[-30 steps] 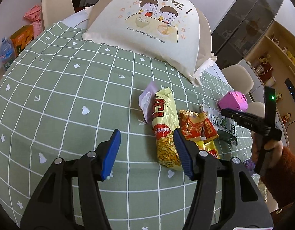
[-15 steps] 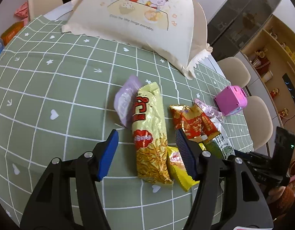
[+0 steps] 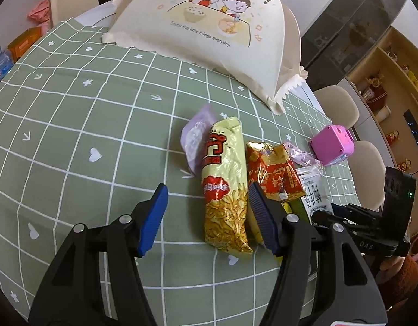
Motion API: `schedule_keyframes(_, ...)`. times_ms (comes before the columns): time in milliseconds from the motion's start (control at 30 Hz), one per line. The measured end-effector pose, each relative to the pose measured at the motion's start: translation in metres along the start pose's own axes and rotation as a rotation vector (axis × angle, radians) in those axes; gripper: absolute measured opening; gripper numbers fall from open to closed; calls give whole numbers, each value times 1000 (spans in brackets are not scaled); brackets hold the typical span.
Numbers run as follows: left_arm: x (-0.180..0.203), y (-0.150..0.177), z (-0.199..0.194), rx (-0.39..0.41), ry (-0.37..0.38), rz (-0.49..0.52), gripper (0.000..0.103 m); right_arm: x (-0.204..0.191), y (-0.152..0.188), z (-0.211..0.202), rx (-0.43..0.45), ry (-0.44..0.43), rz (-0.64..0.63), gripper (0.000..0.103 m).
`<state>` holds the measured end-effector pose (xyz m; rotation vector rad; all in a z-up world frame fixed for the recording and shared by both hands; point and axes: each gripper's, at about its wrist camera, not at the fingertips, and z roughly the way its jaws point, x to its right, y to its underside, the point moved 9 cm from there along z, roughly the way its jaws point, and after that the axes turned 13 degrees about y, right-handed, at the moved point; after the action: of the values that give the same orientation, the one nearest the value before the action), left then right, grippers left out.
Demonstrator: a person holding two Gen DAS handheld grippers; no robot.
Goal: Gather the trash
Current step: 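Grasp the gold snack bag with the left tool while the right tool grasps the green milk carton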
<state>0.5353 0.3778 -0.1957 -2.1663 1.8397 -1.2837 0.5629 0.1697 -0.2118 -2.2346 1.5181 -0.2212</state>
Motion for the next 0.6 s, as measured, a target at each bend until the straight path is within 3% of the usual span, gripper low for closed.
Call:
schedule_keyframes(267, 2, -13, 23, -30, -15, 17, 59, 16, 3, 2, 20, 42, 56, 53)
schedule_keyframes(433, 2, -13, 50, -111, -19, -17, 58, 23, 9, 2, -1, 39, 71, 53)
schedule_keyframes(500, 6, -9, 57, -138, 4, -30, 37, 23, 11, 2, -15, 24, 50, 53)
schedule_keyframes(600, 16, -6, 54, -130, -3, 17, 29, 21, 13, 1, -27, 10, 24, 53)
